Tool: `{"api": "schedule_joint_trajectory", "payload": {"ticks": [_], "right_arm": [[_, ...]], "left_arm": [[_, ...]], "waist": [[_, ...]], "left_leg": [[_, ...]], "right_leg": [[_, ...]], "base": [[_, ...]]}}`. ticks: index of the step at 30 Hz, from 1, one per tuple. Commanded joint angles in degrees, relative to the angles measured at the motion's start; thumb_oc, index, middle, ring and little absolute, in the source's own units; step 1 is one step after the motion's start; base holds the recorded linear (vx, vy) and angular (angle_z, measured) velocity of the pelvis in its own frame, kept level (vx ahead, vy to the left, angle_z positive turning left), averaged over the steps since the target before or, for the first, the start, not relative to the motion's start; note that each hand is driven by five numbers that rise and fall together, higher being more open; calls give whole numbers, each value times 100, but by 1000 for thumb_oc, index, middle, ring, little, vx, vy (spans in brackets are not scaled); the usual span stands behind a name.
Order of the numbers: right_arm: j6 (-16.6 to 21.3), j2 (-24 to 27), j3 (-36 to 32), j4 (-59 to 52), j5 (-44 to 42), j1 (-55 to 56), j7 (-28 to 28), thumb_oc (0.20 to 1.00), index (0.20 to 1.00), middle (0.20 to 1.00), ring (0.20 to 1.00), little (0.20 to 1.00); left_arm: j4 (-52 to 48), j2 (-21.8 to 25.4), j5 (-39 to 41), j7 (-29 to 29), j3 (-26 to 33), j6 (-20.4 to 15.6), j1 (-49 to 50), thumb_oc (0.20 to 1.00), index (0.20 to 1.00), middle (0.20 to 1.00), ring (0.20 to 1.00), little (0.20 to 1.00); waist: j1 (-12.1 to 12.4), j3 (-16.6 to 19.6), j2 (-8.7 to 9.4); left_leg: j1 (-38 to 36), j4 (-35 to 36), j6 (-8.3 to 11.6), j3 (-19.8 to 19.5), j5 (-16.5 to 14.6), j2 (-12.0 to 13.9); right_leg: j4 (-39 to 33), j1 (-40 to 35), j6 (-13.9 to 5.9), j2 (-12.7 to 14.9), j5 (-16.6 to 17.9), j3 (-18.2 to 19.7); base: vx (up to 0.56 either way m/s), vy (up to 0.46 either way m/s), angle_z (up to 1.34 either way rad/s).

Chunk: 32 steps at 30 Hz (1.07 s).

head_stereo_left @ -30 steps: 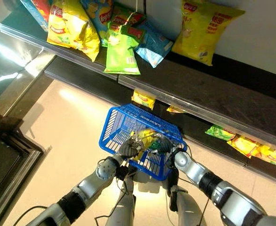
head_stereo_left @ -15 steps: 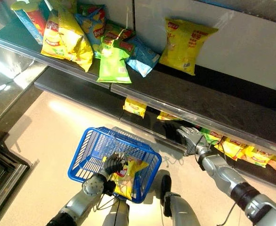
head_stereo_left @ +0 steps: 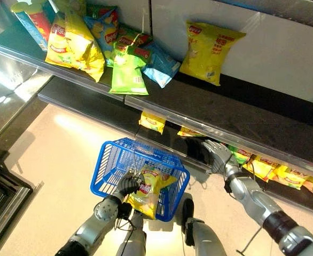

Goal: Pick up the snacks into the basket

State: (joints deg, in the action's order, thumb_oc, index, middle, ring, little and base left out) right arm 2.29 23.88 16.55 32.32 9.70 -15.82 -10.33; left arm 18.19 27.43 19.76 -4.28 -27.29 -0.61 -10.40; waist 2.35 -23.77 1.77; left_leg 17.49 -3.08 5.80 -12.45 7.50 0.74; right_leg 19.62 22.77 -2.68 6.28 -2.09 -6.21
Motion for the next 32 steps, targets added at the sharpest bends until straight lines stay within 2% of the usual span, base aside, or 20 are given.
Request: {"api": "schedule_joint_trajectory", "payload": {"ticks": [1,3,4,5,7,14,18,21,26,32], "right_arm": [[470,41,129,108,-1180,437,276,1000,1000,1000,1000,1000],[493,-176,-200,834,-1843,720,580,1000,1000,1000,1000,1000],[493,-176,-200,835,-1843,720,580,1000,1000,1000,1000,1000],[471,-303,-408,1636,-2050,848,670,1000,1000,1000,1000,1000],[431,-414,-623,2191,-2242,970,776,1000,1000,1000,1000,1000],[205,-585,-1004,3900,-1750,1221,714,1000,1000,1000,1000,1000],[61,-643,-1171,4384,-1500,1336,579,1000,1000,1000,1000,1000],[49,-696,-1328,4467,-1632,1441,560,1000,1000,1000,1000,1000],[29,-781,-1257,4475,-1666,1478,623,1000,1000,1000,1000,1000],[48,-865,-1018,4366,-1574,1439,666,1000,1000,1000,1000,1000]], "left_arm": [[-436,51,-256,129,417,-709,136,200,200,200,200,200],[219,-37,-471,240,650,-723,298,200,200,200,200,200],[219,-37,-471,240,650,-723,298,200,200,200,200,200],[828,-156,-770,265,783,-738,383,200,200,200,200,200],[1217,-245,-892,267,975,-746,535,200,200,200,200,200],[3383,-735,-1319,205,1500,-688,739,200,200,200,200,200],[4545,-945,-1698,42,1702,-552,766,200,200,200,200,200],[5225,-1065,-1832,-5,1916,-448,853,200,200,200,200,200],[5477,-1166,-1822,44,2031,-381,961,200,200,200,200,200],[5446,-1255,-2009,66,1836,-401,947,203,203,203,203,203]], "waist": [[-140,635,237],[-170,776,232],[-170,774,232],[-198,907,200],[-208,1027,189],[-222,1539,150],[-238,1789,148],[-260,1958,153],[-264,2082,131],[-248,2161,119]], "left_leg": [[-12,-400,-182,282,-635,-158],[-187,-374,-177,316,-682,-148],[-189,-374,-177,316,-682,-148],[-305,-350,-175,339,-716,-154],[-407,-338,-172,358,-746,-154],[-908,-183,-170,484,-861,-97],[-1195,-87,-161,540,-912,-11],[-1428,-8,-141,589,-943,79],[-1574,111,-129,622,-937,160],[-1624,87,-113,647,-949,182]], "right_leg": [[-811,-537,-690,270,118,388],[-953,-742,-705,280,133,382],[-954,-744,-705,280,133,382],[-1059,-870,-714,284,153,388],[-1198,-1021,-719,287,177,375],[-1659,-1528,-719,229,282,393],[-1836,-1806,-697,187,274,389],[-1921,-2013,-659,126,242,385],[-2031,-2134,-622,62,220,383],[-2109,-2266,-583,22,194,328]], "base": [[38,4,-2],[53,8,-1],[79,27,-1],[69,25,-6],[81,24,-10],[88,1,-7],[103,-29,-10],[106,-46,-4],[60,-31,-5],[40,-21,0]]}}
